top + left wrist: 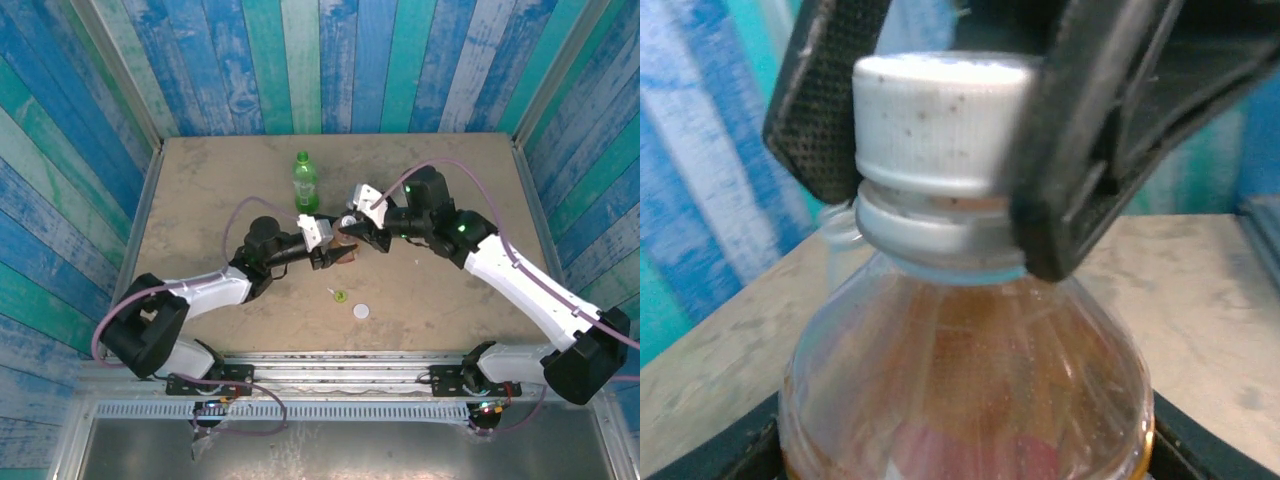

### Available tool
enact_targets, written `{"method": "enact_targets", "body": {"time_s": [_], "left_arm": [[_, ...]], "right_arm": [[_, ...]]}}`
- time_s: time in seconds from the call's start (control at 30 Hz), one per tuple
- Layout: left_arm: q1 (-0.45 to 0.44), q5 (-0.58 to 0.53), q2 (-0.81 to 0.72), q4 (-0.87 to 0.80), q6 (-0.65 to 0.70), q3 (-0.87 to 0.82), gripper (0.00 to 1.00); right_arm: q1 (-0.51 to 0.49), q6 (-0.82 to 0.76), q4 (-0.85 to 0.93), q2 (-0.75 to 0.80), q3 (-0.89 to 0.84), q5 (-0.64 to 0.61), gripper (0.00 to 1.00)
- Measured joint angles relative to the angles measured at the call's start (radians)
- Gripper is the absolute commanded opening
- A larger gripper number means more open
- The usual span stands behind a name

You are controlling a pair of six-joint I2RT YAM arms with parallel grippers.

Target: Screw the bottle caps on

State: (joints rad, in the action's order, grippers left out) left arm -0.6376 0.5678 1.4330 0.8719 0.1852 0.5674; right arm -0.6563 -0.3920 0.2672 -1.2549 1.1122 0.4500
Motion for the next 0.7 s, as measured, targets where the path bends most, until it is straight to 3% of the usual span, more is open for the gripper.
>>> {"method": "enact_targets", "body": {"time_s": [0.17,0.27,0.33,0.5,0.7], "left_arm": [[-0.014,-0.153,0.068,0.055,-0.06,0.0,0.57],[-0.016,-0.194,0.073,0.062,-0.073,0.0,0.57],[-0.019,-0.207,0.073,0.064,-0.069,0.002,0.57],[-0.005,-0.193,0.072,0.079,-0.056,0.002,0.57],[0.033,-0.037,0.058,-0.013,0.014,0.0,0.57]], "right_arm": [[-0.095,0.282,-0.203,-0.008,-0.1,-0.343,0.09],[-0.142,0.366,-0.238,-0.023,-0.1,-0.487,0.2],[-0.149,0.365,-0.243,-0.021,-0.1,-0.513,0.3],[-0.117,0.246,-0.234,0.042,-0.14,-0.398,0.53],[0.004,0.077,-0.132,0.182,-0.154,-0.061,0.55]]}}
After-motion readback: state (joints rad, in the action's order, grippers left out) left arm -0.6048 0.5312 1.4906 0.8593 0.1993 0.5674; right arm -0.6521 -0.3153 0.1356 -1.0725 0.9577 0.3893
